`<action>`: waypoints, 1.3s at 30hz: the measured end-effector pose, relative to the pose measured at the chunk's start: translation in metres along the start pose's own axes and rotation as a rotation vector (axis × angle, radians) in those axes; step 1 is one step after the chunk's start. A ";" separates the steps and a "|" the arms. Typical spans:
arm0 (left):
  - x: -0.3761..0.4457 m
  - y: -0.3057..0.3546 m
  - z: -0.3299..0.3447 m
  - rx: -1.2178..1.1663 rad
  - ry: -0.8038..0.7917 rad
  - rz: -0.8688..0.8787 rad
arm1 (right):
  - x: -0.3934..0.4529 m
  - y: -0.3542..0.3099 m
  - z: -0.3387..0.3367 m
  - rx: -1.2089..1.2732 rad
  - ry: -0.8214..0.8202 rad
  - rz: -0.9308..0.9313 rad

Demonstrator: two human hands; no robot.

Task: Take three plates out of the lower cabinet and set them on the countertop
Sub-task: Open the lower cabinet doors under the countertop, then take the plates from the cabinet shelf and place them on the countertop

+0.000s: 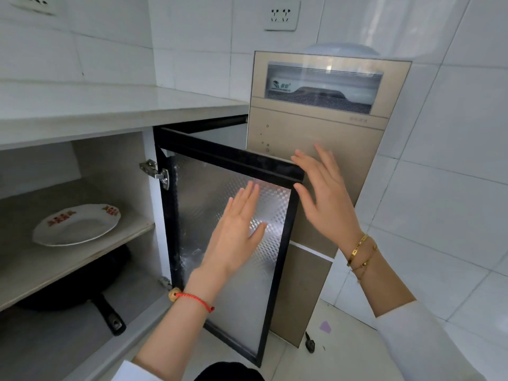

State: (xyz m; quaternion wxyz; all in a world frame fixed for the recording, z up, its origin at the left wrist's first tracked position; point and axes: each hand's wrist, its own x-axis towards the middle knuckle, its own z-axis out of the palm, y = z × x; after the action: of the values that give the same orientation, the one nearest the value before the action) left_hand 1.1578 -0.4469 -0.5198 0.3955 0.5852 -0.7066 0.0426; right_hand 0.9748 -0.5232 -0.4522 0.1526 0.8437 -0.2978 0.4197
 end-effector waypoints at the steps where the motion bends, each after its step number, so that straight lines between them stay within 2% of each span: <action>1: -0.005 -0.002 -0.008 0.011 0.019 -0.019 | 0.002 -0.006 0.000 0.010 0.010 -0.011; 6: -0.036 -0.023 -0.056 0.052 0.120 -0.149 | 0.015 -0.051 0.014 0.176 0.036 -0.081; 15: -0.123 -0.066 -0.155 0.310 0.268 -0.392 | 0.026 -0.159 0.082 0.483 -0.098 -0.142; 24: -0.223 -0.094 -0.234 0.509 0.471 -0.714 | 0.033 -0.267 0.155 0.723 -0.238 -0.285; 35: -0.318 -0.140 -0.297 0.666 0.660 -0.959 | 0.045 -0.399 0.231 0.908 -0.398 -0.429; 39: -0.343 -0.163 -0.312 0.694 0.679 -1.045 | 0.046 -0.439 0.257 0.955 -0.447 -0.432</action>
State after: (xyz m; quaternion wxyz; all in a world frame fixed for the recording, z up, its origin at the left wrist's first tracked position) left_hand 1.4582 -0.0623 -0.5807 0.3531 0.8940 -0.1171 0.2498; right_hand 1.4318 -0.3304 -0.5733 -0.2301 0.9291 0.0795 0.2784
